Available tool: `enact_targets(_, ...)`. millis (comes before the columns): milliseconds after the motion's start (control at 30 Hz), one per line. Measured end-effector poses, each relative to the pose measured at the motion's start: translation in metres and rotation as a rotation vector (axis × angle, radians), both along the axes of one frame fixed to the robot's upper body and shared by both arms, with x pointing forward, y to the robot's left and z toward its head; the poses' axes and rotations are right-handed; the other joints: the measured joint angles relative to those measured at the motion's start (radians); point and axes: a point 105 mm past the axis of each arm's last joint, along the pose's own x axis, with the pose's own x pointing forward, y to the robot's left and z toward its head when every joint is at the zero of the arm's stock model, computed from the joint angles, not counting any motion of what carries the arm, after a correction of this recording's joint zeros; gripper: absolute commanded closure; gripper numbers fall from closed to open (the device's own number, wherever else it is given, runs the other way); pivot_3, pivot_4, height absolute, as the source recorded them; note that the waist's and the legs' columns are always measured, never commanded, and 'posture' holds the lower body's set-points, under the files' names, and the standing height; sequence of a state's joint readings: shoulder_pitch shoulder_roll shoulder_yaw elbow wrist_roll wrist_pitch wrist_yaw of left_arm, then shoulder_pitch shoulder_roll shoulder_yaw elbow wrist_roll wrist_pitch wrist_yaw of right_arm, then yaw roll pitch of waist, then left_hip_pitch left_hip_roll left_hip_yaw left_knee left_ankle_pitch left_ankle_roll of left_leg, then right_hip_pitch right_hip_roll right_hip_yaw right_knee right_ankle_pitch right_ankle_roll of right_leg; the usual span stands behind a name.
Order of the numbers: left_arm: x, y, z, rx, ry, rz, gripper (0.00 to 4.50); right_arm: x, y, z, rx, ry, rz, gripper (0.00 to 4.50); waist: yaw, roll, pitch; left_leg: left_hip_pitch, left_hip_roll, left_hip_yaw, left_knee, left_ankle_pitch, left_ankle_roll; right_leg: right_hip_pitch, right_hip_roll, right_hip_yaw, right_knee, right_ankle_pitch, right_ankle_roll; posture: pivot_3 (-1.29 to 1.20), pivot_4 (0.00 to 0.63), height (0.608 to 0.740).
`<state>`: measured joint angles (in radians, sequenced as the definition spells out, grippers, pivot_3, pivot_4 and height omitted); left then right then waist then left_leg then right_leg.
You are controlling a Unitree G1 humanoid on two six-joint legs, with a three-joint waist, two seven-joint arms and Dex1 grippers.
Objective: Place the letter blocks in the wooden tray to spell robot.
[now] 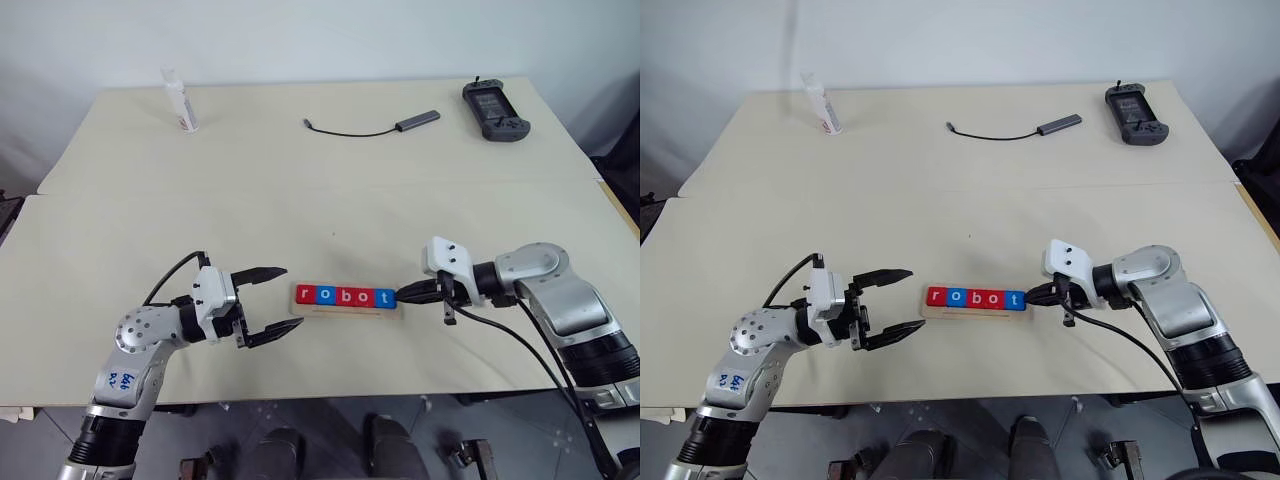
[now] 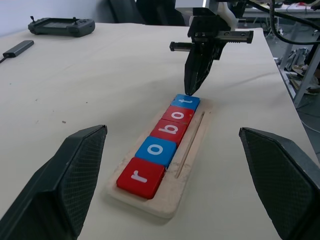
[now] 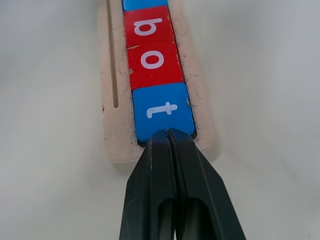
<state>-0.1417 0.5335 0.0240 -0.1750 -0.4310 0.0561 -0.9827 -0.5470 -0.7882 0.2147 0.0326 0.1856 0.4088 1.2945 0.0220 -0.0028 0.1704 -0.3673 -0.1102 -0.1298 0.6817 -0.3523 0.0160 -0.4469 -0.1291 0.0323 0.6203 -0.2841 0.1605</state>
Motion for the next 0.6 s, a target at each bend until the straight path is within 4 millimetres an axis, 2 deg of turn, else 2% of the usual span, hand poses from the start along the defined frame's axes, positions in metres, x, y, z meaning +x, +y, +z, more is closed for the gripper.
enact_targets(67,0.000,0.001,0.000,0.007,-0.001,0.002,0.00,0.000,-0.004,0.001,-0.012,-0.013,0.002,4.46,0.001,0.000,0.000,0.000,0.000,0.000,0.000,0.000,0.000,0.000,0.000,0.000,0.000,0.000,0.000,0.00,0.150,0.740)
enact_targets(167,0.000,0.006,0.000,0.022,-0.001,0.012,0.00,-0.003,-0.022,0.006,-0.002,-0.023,-0.050,3.90,0.005,0.000,0.000,0.000,0.000,-0.001,0.000,0.000,0.000,0.000,0.000,0.000,0.000,0.000,0.000,0.00,0.150,0.740)
enact_targets(300,0.000,0.021,-0.005,0.053,0.021,0.054,0.00,-0.015,-0.056,0.009,0.024,-0.078,-0.125,2.59,0.006,0.000,0.000,-0.001,0.000,-0.001,0.000,-0.001,0.001,0.000,0.000,-0.001,0.000,0.000,0.000,0.00,0.150,0.740)
enact_targets(433,-0.001,0.039,-0.008,0.126,0.038,0.064,0.00,-0.035,-0.067,0.013,0.214,-0.116,-0.148,1.21,-0.001,0.000,0.000,0.001,0.001,0.001,-0.001,-0.001,0.000,0.000,0.001,0.000,-0.001,0.000,0.000,0.00,0.150,0.740)
enact_targets(533,-0.001,0.048,-0.006,0.145,0.034,0.078,0.00,-0.038,-0.071,0.017,0.282,-0.149,-0.172,0.17,-0.006,0.000,0.000,0.002,0.001,0.002,-0.001,-0.001,0.000,0.001,0.000,0.001,0.000,0.000,0.000,0.00,0.150,0.740)
enact_targets(600,0.002,0.053,-0.007,0.142,0.041,0.103,0.00,-0.039,-0.075,0.020,0.323,-0.190,-0.201,0.04,-0.002,0.000,0.000,0.003,0.001,0.002,-0.001,-0.001,0.000,0.001,0.001,0.000,0.000,0.000,0.000,0.00,0.150,0.740)
